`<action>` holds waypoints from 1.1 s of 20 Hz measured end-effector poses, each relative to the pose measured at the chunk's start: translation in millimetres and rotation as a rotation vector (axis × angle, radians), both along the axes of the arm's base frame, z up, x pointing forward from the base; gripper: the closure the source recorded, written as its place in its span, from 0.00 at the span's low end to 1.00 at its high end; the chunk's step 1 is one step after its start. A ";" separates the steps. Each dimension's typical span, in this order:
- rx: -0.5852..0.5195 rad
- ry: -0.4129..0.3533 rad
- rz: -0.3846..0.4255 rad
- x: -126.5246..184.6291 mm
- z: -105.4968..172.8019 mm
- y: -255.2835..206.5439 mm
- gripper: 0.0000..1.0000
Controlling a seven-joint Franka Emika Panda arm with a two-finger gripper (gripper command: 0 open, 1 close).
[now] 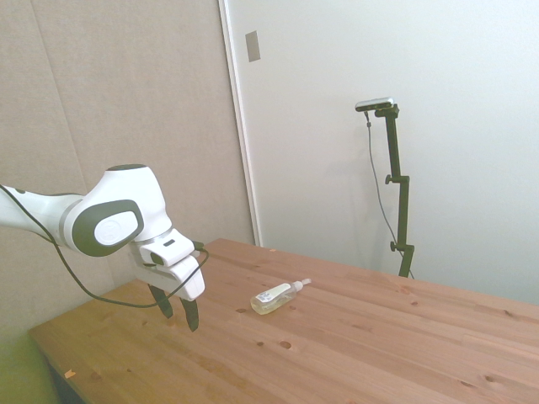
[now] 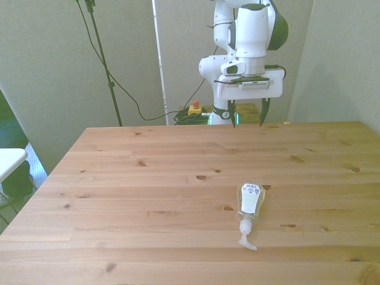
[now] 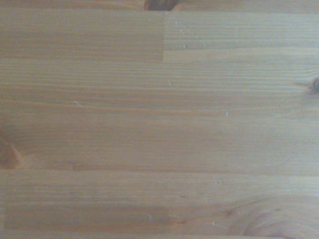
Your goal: Stand the sanitizer
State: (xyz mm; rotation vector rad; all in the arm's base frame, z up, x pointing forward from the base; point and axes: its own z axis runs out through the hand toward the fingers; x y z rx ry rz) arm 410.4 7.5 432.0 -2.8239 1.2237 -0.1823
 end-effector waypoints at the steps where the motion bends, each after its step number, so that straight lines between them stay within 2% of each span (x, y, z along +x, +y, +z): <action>1: 0.001 0.000 -0.001 0.2 0.1 -0.4 0.00; 5: 0.010 -0.025 -0.016 18.7 14.4 -8.9 0.00; 9: -0.001 -0.067 -0.062 68.4 38.1 -17.8 0.00; 12: -0.041 -0.096 -0.138 112.5 45.3 -24.5 0.00; 16: -0.048 -0.119 -0.213 176.4 41.7 -35.5 0.00; 22: -0.046 -0.138 -0.238 254.3 21.1 -40.0 0.00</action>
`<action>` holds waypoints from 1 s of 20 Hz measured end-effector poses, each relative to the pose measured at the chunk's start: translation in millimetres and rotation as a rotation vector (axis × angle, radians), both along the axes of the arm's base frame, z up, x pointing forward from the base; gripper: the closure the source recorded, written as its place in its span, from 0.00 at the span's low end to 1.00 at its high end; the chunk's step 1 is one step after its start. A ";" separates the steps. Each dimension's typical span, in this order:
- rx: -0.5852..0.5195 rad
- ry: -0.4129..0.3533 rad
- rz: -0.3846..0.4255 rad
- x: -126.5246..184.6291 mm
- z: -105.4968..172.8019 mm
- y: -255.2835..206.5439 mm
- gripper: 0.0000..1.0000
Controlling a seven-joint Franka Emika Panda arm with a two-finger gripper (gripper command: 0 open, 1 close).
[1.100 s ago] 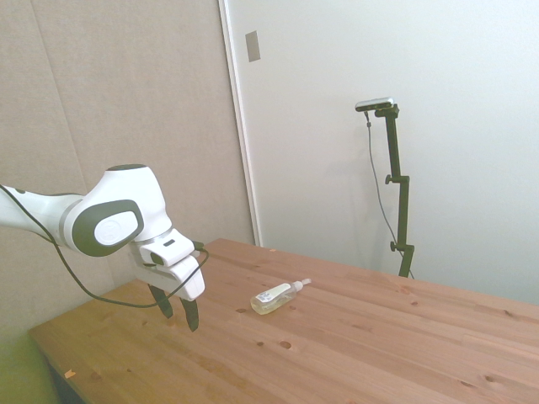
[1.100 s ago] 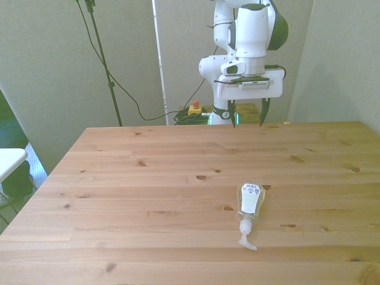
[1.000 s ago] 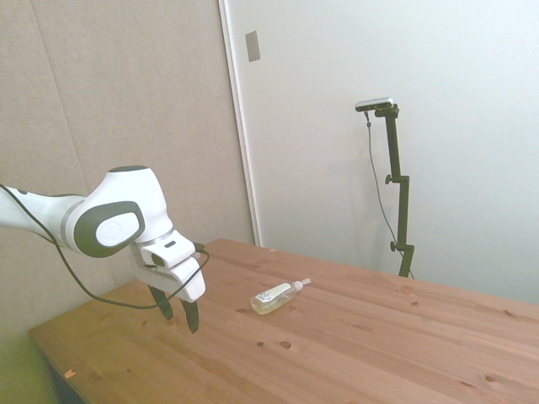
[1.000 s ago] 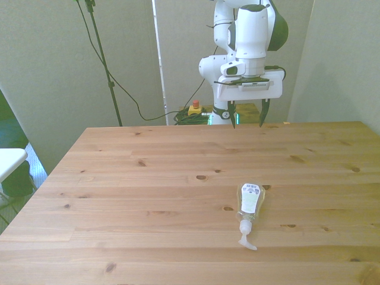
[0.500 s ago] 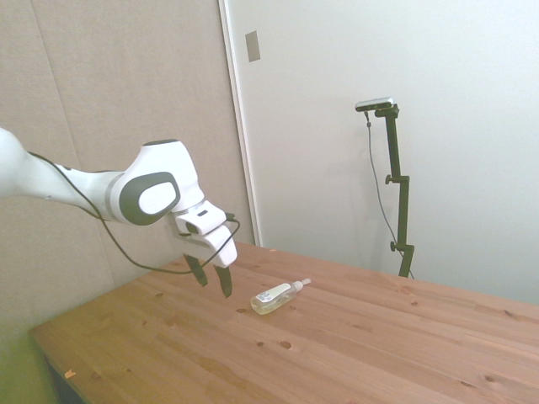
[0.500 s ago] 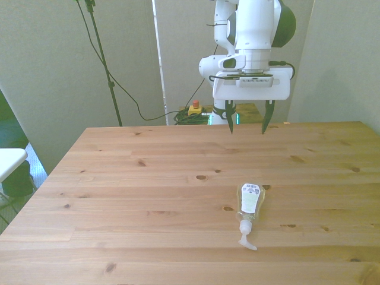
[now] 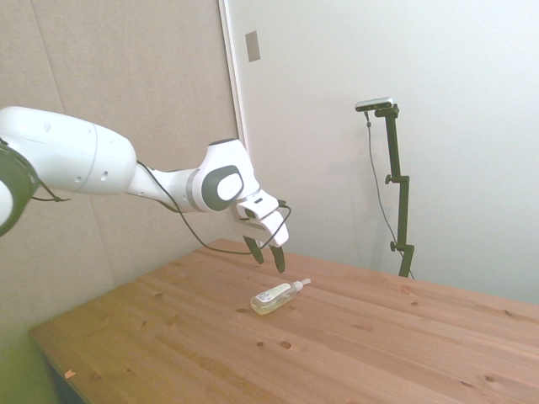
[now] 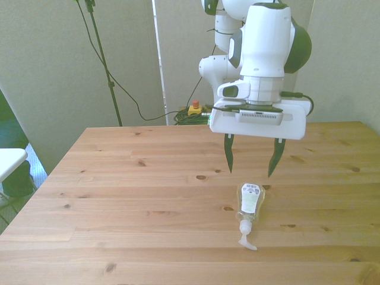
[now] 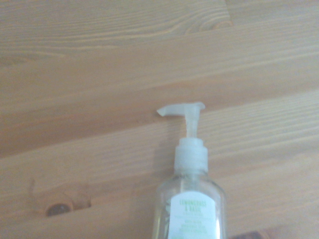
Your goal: Stand the sanitizer
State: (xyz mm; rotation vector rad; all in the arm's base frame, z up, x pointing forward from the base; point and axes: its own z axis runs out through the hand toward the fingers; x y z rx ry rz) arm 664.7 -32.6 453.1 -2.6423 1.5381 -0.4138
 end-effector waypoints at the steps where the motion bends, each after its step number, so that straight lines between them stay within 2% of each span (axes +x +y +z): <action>1: 0.000 0.000 -0.004 9.4 -4.6 -1.0 0.00; 11: 0.013 0.003 -0.076 68.0 -54.7 -29.9 0.00; 20: 0.025 0.031 -0.100 87.9 -84.2 -38.6 0.00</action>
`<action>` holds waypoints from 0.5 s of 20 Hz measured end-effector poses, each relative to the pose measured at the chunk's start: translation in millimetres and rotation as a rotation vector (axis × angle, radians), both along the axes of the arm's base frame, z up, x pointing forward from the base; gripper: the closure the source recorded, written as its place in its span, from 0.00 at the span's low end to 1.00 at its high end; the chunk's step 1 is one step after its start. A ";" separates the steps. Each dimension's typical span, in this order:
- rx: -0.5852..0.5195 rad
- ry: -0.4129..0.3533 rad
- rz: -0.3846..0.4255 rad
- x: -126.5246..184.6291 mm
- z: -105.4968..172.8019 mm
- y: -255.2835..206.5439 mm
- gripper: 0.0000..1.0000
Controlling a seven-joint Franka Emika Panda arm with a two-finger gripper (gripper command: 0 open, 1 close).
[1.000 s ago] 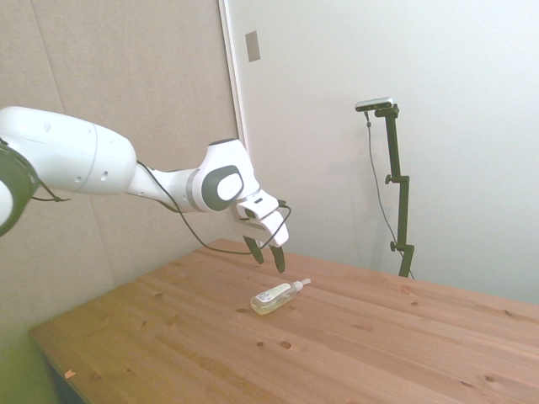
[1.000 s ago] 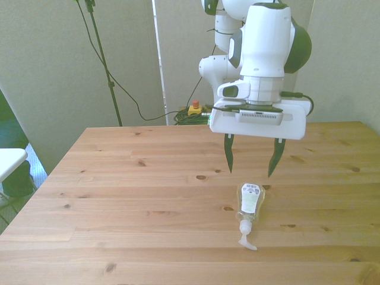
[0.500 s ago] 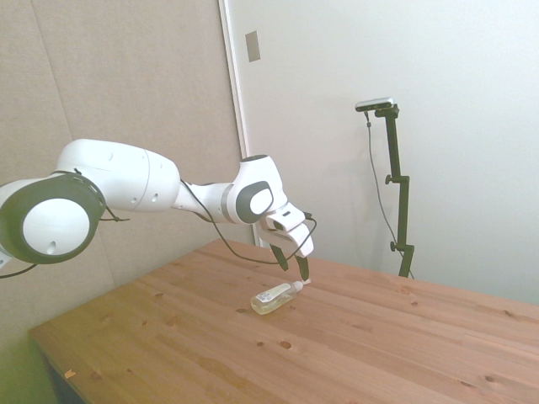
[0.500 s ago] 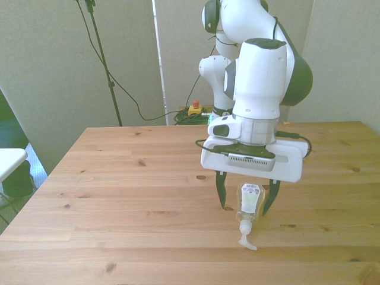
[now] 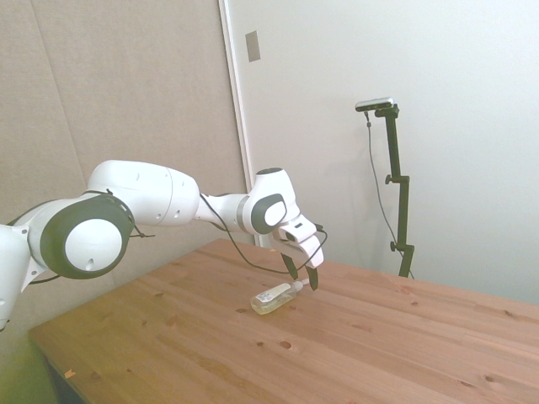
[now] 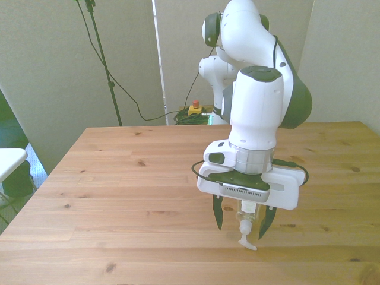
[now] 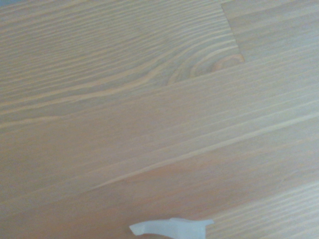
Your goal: Stand the sanitizer
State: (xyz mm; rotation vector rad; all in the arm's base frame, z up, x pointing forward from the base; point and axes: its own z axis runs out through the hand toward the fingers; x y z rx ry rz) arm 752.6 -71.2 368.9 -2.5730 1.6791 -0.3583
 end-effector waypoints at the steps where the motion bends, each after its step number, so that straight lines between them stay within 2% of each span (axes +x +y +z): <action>1: 0.000 0.002 -0.002 0.7 -1.8 -1.5 0.00; 2: 0.001 0.003 -0.005 1.1 -3.3 -3.2 1.00; 10: 0.026 0.027 -0.021 2.7 -9.6 -6.8 1.00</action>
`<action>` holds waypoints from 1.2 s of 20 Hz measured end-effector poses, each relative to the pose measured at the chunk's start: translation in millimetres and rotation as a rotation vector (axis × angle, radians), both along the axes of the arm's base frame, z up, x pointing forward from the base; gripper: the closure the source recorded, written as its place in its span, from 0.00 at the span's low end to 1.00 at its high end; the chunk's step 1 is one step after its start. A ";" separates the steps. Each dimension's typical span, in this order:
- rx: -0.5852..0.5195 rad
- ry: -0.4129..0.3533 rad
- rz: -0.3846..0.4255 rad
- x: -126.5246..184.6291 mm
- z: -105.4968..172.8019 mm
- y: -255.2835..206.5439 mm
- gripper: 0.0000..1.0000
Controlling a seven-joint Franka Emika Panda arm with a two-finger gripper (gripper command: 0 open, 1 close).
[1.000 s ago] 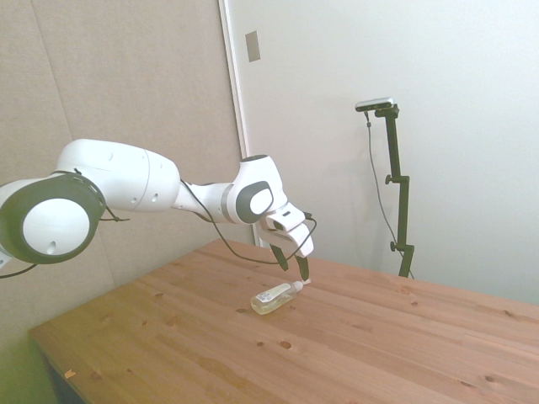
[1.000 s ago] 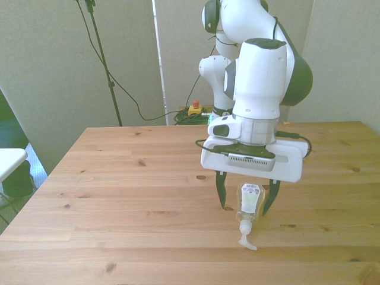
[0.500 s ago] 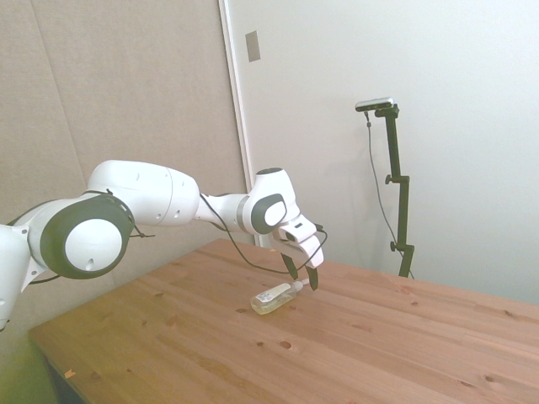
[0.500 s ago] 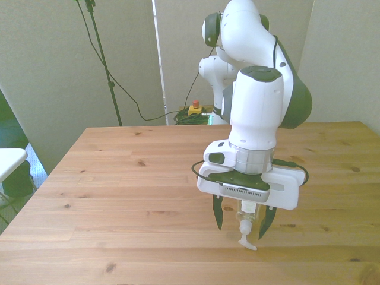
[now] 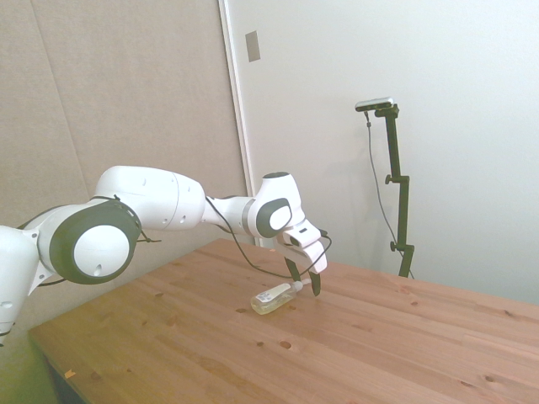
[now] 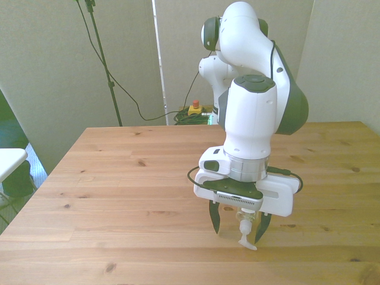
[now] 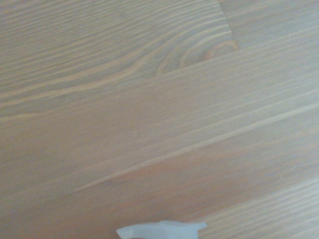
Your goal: Stand the sanitizer
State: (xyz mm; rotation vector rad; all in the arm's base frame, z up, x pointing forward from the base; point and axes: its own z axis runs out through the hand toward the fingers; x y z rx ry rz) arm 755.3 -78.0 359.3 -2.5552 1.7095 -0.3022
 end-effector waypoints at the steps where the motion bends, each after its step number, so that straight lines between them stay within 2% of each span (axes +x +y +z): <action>1: 0.001 0.000 -0.001 0.1 0.0 -0.6 1.00; 20: 0.046 0.001 -0.039 -2.1 -3.6 -18.1 1.00; 24: 0.050 -0.004 -0.076 -2.0 -2.3 -20.0 1.00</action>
